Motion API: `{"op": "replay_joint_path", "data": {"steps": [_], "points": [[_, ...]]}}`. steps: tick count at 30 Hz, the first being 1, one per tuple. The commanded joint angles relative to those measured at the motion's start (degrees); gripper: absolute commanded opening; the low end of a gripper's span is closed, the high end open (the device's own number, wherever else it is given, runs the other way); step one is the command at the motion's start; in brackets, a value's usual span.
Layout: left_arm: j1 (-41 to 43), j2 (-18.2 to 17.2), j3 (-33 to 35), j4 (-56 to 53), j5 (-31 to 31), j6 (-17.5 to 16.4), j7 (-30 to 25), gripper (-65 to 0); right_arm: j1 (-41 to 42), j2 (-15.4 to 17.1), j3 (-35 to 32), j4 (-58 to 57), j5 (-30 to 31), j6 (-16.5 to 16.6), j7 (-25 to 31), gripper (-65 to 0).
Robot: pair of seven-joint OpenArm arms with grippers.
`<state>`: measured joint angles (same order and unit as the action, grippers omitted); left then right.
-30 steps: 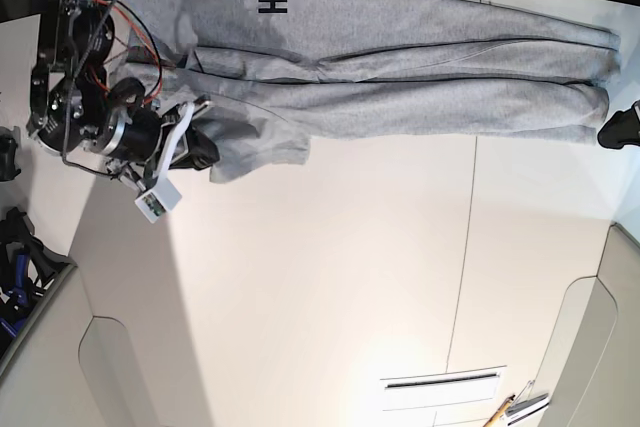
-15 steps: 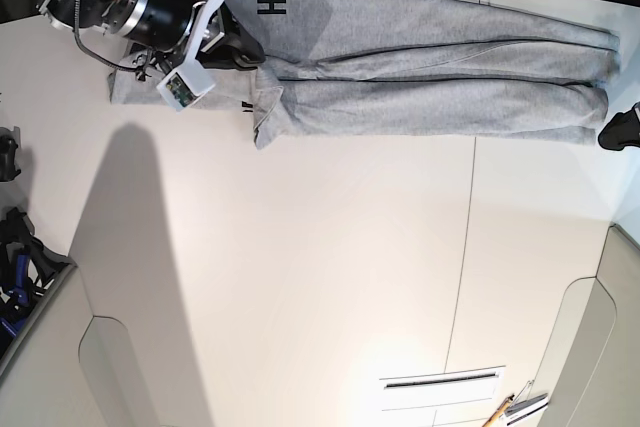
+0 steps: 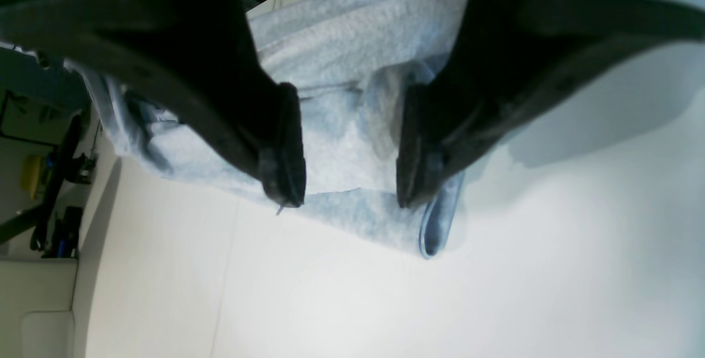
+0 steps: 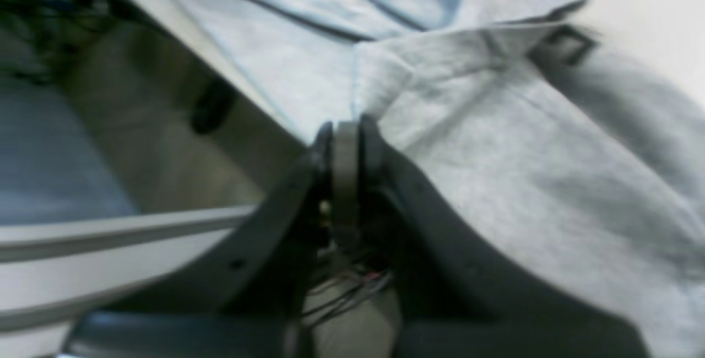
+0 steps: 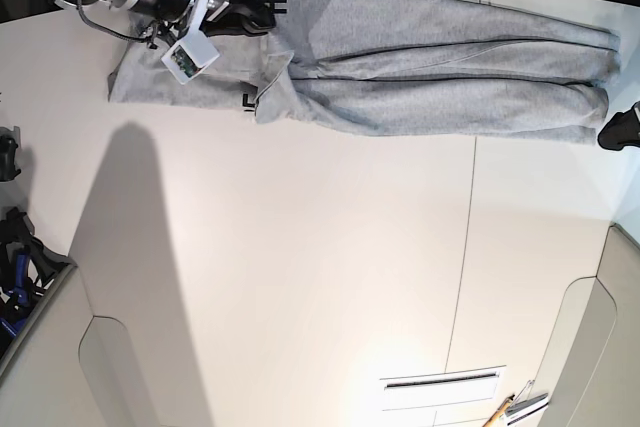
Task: Fold the T-shirt properly
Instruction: 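Grasp the folded edge with the right gripper near the printed letters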
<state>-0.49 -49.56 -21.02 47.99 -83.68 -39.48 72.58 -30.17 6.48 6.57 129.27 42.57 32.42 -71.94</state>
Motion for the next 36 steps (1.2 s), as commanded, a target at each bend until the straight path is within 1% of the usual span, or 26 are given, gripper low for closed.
{"op": "replay_joint_path", "data": {"steps": [1,6,10,13,17,18,20,21,22,26,28,33,35,36], "points": [[-0.6,-1.7,-0.4,0.7,-1.3,-0.5,-0.4,-34.5,-0.4,0.0,0.0,1.1,1.6,0.5,0.4,-65.0],[-0.6,-1.7,-0.4,0.7,-1.3,-0.5,-0.4,-34.4,-2.3,0.0,0.0,1.1,1.8,0.5,0.3,-65.0],[-0.6,-1.7,-0.4,0.7,-1.3,-0.5,-0.4,-34.5,-2.7,0.0,0.0,1.1,0.4,0.5,0.3,-65.0],[-0.6,-1.7,-0.4,0.7,-1.3,-0.5,-0.4,-34.5,-2.7,0.0,0.1,1.1,-1.8,0.5,1.1,-65.0],[-0.6,-1.7,-0.4,0.7,-1.3,-0.5,-0.4,-34.4,-2.7,0.0,0.1,1.1,-6.3,0.4,2.4,-65.0],[-0.6,-1.7,-0.4,0.7,-1.3,-0.5,-0.4,-34.4,-2.7,0.0,0.1,1.1,-7.1,0.4,2.6,-59.6],[-0.6,-1.7,-0.4,0.7,-1.3,-0.5,-0.4,-34.4,-2.7,0.0,0.1,1.1,-8.1,0.4,4.0,-44.3],[-0.6,-1.7,-0.4,0.7,-1.3,-0.5,-0.4,-34.4,-2.7,0.0,0.1,1.1,-8.7,0.4,5.1,-39.5],[-0.6,-1.7,-0.4,0.7,-1.2,-0.5,-0.4,-34.4,-2.7,0.0,0.1,1.1,-9.4,0.4,5.9,-36.5],[-0.4,-1.7,-0.4,0.7,-0.3,-0.5,-0.5,-34.4,-2.4,0.0,0.1,1.1,-10.7,0.4,6.6,-35.7],[-0.4,-1.7,-0.4,0.7,1.4,-0.5,-2.1,-34.4,-1.6,0.0,0.1,1.1,-11.0,0.4,6.6,-35.7],[-0.1,-1.8,-0.4,0.7,11.7,-0.5,-8.3,-34.4,-0.6,0.0,0.3,1.1,-14.6,-0.2,8.4,-35.7],[0.8,-1.8,-0.4,0.7,14.1,-0.5,-10.3,-34.0,-0.6,0.0,0.7,1.1,-15.4,-0.3,9.2,-35.7],[1.2,-1.7,-0.4,0.7,14.8,-0.5,-10.9,-32.1,-0.6,0.0,1.0,1.1,-15.4,-0.3,9.3,-35.7]]}}
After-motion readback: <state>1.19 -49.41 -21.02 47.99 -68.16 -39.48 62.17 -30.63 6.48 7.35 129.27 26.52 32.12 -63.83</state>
